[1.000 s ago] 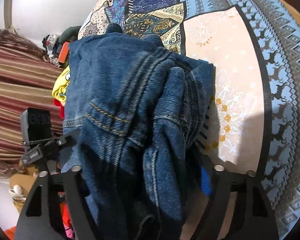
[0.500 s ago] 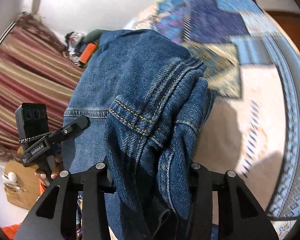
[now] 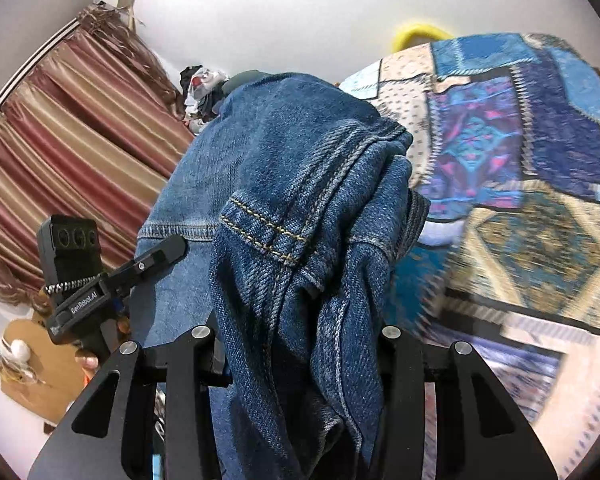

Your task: Fold large clothes

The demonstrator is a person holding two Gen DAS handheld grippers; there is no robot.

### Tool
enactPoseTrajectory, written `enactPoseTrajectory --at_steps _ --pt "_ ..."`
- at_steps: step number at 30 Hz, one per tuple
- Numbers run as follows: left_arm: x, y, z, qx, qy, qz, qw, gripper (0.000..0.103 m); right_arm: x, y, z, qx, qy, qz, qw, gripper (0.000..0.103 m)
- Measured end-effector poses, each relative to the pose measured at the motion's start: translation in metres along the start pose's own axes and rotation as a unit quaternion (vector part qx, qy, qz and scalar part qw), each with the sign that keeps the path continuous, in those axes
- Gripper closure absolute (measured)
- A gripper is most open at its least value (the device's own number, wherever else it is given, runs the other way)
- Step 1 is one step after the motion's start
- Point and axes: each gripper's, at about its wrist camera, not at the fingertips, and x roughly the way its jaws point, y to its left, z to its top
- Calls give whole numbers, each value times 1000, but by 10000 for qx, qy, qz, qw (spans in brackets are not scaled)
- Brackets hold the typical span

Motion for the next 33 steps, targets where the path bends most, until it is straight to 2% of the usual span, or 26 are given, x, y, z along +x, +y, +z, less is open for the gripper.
enactPoseTrajectory --at_steps 5,8,11,12,14,15,19,20,23,24,25,27,28,29,31,33 --pt "30 75 -3 -303 399 232 9985 60 71 -11 0 216 246 -23 9995 64" --pt "61 115 -21 -498 786 426 9947 60 116 -31 -9 458 528 -134 9975 64" --pt "91 144 -45 -594 1214 679 9885 56 153 -51 -24 516 875 -463 9938 64" --pt "94 148 -51 -535 1176 677 9893 51 160 -56 -28 497 951 -561 9926 63" --pt "88 151 -58 -482 877 607 9931 41 161 -60 -33 394 896 -612 9933 61" --pt "87 151 -60 -515 852 658 9929 36 159 -61 -32 380 874 -572 9938 60" --pt "78 137 -64 -364 830 947 9914 34 145 -64 -35 419 1010 -623 9921 56" --pt "73 130 -66 -213 776 1137 9903 34 140 -62 -37 335 980 -768 9917 50" --pt "60 109 -72 310 656 1555 9852 33 130 -44 -43 -19 880 -1392 9863 37" --pt "55 105 -74 416 641 1648 9834 27 127 -43 -44 -141 876 -1502 9847 34" --pt "52 101 -78 539 649 1770 9806 18 126 -42 -47 -257 908 -1613 9824 32" --pt "49 93 -90 852 810 2081 9710 10 122 -42 -51 -469 904 -1796 9785 25" --pt "47 90 -98 1050 818 2241 9654 10 120 -42 -52 -556 878 -1912 9760 23" --pt "44 88 -102 1139 774 2302 9633 10 117 -43 -53 -619 851 -2024 9736 18" --pt "38 90 -110 1181 723 2411 9606 5 112 -47 -57 -619 881 -2093 9719 15" --pt "36 93 -114 1060 768 2416 9615 5 106 -51 -63 -554 907 -2139 9711 13"
